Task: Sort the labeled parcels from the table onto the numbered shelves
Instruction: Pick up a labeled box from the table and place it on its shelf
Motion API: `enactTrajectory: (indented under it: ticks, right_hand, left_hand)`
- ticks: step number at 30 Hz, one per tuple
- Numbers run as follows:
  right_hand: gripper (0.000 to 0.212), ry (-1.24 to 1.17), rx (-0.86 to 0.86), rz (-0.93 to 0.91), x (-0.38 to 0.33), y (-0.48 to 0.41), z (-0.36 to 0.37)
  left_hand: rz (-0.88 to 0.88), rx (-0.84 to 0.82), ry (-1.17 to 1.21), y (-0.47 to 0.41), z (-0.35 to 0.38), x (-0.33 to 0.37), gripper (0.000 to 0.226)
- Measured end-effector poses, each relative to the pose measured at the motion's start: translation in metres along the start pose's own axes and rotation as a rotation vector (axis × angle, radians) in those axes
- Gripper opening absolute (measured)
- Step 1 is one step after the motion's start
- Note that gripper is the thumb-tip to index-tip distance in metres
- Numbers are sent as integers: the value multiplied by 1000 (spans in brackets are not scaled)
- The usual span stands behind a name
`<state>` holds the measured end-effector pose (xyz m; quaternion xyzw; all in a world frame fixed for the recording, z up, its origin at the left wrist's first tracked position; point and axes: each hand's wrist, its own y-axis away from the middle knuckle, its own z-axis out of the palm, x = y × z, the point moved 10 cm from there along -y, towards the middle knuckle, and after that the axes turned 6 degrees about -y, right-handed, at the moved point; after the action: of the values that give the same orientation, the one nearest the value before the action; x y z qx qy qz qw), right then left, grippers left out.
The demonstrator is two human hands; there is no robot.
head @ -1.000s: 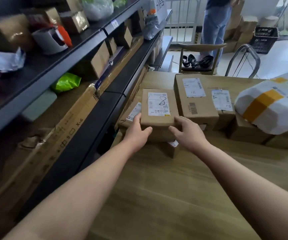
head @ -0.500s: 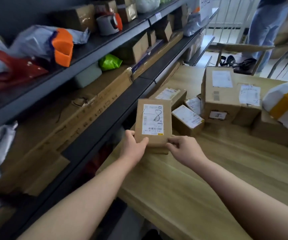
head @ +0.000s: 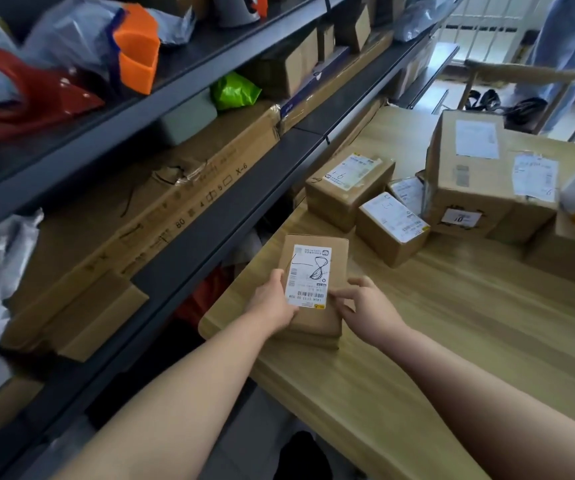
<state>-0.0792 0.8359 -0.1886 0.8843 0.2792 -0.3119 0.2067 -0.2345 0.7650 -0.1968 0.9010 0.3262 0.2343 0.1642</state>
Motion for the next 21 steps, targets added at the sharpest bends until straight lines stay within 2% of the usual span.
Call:
enactTrajectory:
  ticks: [4,9,16,21]
  right_hand:
    - [39,-13,-42,-35,-9,-7,1]
    - [39,-35,-25,26,-2,-18,-3]
    - [41,-94,6,138,11,-40,0]
    - [44,-52,11,167,19,-37,-16]
  left_hand:
    - [29,-24,9,-7,-1,6,74]
    - [33,-29,-3,-21,-1,5,84]
    - [29,-21,-27,-43,-6,11,71]
    - [72,-18,-174,-58,-12,40,60]
